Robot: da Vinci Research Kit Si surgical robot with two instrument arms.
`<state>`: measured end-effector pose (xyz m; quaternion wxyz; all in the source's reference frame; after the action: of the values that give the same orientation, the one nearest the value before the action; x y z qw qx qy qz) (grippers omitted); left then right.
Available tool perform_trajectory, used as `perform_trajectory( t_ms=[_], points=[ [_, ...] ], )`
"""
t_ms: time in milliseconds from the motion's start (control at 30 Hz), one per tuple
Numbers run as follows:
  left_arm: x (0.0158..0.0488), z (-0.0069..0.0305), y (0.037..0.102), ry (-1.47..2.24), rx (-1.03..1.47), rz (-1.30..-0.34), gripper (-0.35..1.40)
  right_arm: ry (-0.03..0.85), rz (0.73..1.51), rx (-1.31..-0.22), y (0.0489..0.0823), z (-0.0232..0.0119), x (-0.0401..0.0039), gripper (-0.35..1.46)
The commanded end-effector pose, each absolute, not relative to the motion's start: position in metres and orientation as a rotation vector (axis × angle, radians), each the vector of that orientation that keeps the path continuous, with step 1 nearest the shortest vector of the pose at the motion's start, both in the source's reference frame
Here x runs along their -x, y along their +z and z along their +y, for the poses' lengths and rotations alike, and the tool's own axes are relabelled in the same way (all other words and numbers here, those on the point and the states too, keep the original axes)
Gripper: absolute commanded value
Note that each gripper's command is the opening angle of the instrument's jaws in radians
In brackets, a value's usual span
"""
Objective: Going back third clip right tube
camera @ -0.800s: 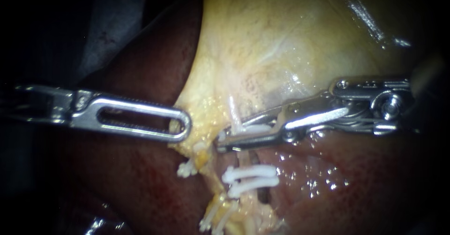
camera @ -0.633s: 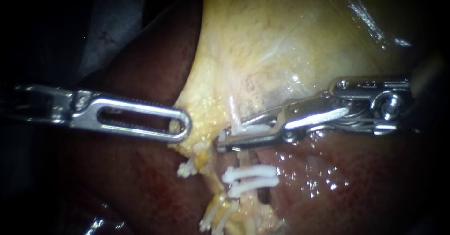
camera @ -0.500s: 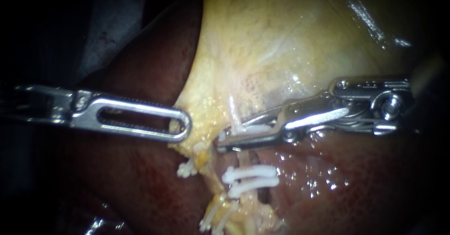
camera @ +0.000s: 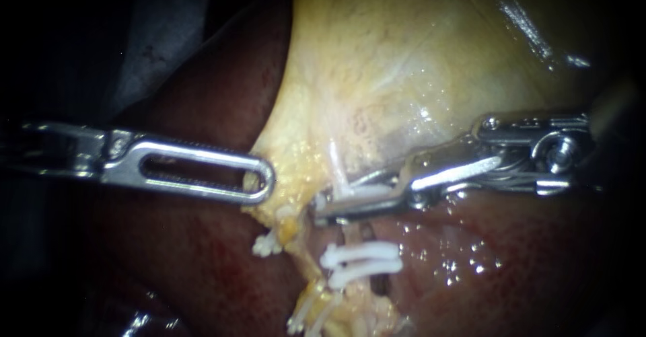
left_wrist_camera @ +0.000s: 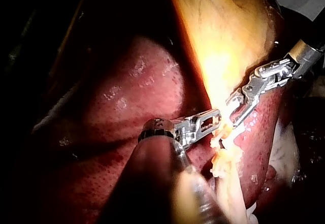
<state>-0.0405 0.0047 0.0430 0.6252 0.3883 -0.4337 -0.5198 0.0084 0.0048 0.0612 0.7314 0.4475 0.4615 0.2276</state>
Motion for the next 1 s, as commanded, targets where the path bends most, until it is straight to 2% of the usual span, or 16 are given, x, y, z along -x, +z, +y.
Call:
perform_trajectory(
  t_ms=[33,233,533,1000],
  points=[
    [0.0405,0.0047,0.0430,-1.193,-0.891,-0.995,-0.35,0.487,1.025,-0.969,0.0614,0.0048,-0.0085,0.42],
    [0.0404,0.0048,0.0431,-1.193,-0.891,-0.995,-0.35,0.479,1.048,-0.913,0.0615,0.0047,-0.0086,0.49],
    [0.0404,0.0048,0.0432,-1.192,-0.891,-0.995,-0.35,0.466,1.056,-0.899,0.0616,0.0047,-0.0082,0.49],
    [0.0404,0.0047,0.0435,-1.191,-0.890,-0.999,-0.35,0.466,1.072,-0.867,0.0607,0.0057,-0.0040,0.49]
  ],
)
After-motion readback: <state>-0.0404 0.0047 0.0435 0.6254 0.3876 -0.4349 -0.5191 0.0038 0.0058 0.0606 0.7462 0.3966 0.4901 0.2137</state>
